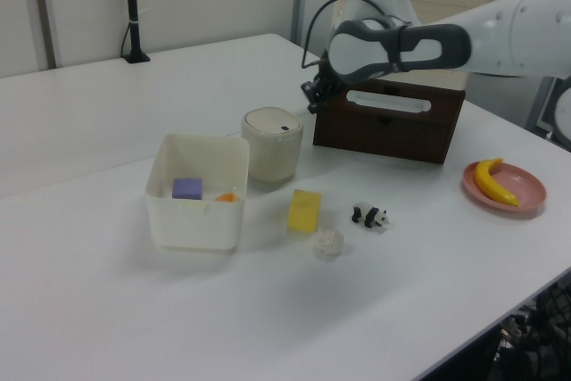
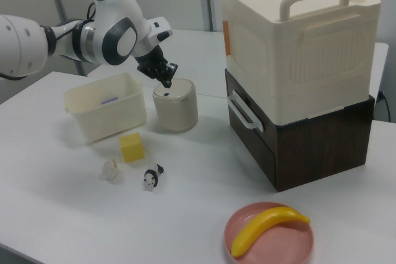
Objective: Open the trash can
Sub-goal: 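Catch the trash can lid edge and lift it upward to flip it open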
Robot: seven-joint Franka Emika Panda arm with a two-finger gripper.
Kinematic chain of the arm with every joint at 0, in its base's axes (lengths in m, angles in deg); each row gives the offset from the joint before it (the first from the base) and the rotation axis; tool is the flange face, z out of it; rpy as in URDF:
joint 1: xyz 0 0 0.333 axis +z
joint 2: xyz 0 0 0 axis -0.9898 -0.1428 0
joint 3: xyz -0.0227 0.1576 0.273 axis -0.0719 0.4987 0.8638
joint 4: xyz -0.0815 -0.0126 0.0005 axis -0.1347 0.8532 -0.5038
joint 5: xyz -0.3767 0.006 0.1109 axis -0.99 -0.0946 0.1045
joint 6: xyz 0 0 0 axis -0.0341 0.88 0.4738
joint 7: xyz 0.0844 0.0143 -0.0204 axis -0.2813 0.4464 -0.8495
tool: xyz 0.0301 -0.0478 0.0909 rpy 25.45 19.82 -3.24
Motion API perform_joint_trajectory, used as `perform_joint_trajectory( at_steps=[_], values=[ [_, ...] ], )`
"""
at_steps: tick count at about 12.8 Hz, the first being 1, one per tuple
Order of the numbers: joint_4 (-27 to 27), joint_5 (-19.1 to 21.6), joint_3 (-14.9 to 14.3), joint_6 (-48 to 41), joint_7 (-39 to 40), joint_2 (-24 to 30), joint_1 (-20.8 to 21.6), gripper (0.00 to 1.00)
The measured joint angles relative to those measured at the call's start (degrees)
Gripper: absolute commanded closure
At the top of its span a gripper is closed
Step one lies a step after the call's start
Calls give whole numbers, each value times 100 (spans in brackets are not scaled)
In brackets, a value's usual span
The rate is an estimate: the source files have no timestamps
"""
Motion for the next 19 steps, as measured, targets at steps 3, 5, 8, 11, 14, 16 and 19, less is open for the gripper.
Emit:
perform_joint_trajectory(
  at_steps=[3,5,8,11,14,16,19],
  values=[
    [865,-42,35,11,-265,-695,104,100],
    [1186,-198,36,11,-517,-1090,243,100],
    [1416,-360,37,31,-643,-1437,374,100],
    [1427,-465,44,31,-644,-1449,382,100],
    [1513,-437,36,-205,-676,-1219,340,100],
    [1523,-413,32,-860,-675,-848,307,88],
    [1189,-163,30,-2051,-263,-33,273,26]
  ],
)
